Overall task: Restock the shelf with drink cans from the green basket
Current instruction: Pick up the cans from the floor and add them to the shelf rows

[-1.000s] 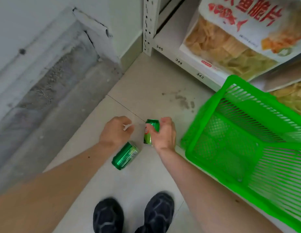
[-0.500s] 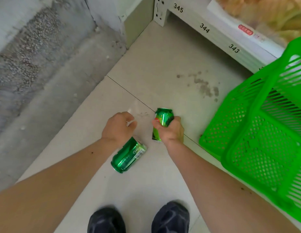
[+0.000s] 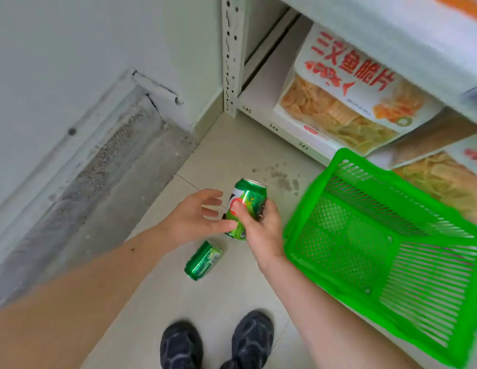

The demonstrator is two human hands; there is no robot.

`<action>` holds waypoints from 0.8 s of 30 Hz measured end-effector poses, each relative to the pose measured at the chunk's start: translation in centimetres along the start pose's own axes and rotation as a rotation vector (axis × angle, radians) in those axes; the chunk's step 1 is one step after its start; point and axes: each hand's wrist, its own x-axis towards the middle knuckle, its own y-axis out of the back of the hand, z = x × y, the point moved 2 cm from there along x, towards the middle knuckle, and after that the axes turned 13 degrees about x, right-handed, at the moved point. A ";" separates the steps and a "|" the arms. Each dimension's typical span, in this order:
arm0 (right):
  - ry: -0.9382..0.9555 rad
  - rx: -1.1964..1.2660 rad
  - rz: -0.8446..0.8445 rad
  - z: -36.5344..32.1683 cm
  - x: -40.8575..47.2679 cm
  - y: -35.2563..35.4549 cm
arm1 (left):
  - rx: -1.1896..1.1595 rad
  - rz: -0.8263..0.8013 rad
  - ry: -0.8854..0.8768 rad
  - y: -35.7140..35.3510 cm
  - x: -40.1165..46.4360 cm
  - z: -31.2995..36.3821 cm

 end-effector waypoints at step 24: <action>0.468 -0.051 0.173 -48.2 -36.9 15.5 | 0.316 -0.026 -0.741 0.8 -35.7 43.2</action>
